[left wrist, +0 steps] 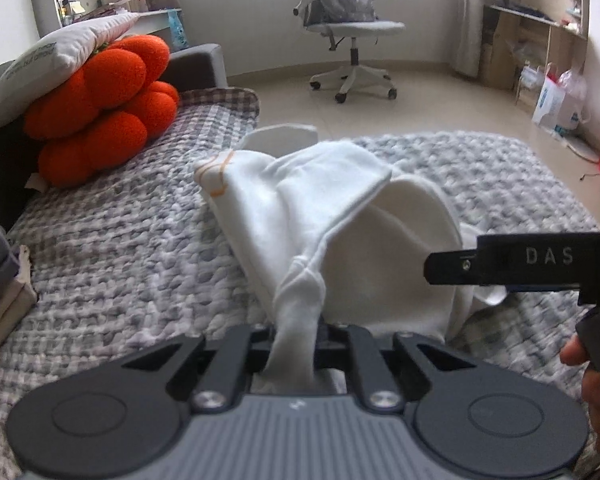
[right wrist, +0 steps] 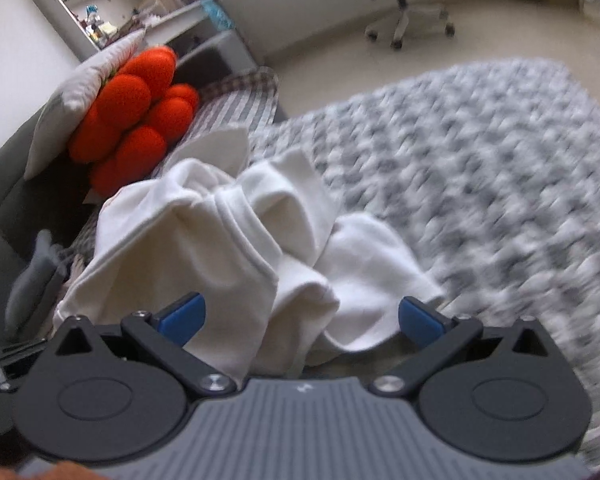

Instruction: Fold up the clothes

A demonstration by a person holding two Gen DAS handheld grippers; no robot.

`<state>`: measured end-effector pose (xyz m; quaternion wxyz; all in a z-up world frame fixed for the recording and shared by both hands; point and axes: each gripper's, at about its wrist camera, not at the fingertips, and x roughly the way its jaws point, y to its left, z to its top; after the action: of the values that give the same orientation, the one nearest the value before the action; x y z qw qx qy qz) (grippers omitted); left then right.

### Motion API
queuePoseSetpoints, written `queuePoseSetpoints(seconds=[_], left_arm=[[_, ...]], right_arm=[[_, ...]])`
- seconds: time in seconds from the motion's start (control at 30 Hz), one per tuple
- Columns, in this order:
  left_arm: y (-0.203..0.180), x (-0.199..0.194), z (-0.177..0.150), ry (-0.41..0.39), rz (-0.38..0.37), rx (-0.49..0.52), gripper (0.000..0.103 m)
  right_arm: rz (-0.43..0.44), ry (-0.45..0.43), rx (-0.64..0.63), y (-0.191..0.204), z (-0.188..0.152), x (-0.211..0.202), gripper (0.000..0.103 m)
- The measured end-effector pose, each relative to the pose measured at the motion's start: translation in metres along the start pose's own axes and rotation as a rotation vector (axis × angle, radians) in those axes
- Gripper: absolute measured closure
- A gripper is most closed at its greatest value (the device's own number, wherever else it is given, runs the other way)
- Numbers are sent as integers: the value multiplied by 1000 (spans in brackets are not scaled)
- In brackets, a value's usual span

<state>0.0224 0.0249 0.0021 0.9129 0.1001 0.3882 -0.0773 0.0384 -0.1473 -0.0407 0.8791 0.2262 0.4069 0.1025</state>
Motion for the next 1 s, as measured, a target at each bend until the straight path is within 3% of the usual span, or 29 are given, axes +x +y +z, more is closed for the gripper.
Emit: queuePoseSetpoints(seconds=[0.2, 0.3, 0.43, 0.53, 0.7, 1.0], left_arm=[[3, 9, -2, 48, 30, 7, 91], [1, 11, -2, 52, 72, 13, 83], [-3, 9, -1, 35, 146, 29, 64], [-1, 8, 0, 24, 164, 27, 58], [7, 2, 5, -24, 138, -28, 55], [24, 5, 14, -167, -15, -205, 54]], right_arm=[[-3, 43, -15, 9, -3, 13, 0], [-21, 41, -40, 14, -4, 17, 0], [-39, 28, -63, 16, -5, 17, 0], [-52, 16, -79, 18, -7, 16, 0], [-69, -14, -88, 17, -6, 13, 0], [-82, -72, -62, 7, 3, 3, 0]])
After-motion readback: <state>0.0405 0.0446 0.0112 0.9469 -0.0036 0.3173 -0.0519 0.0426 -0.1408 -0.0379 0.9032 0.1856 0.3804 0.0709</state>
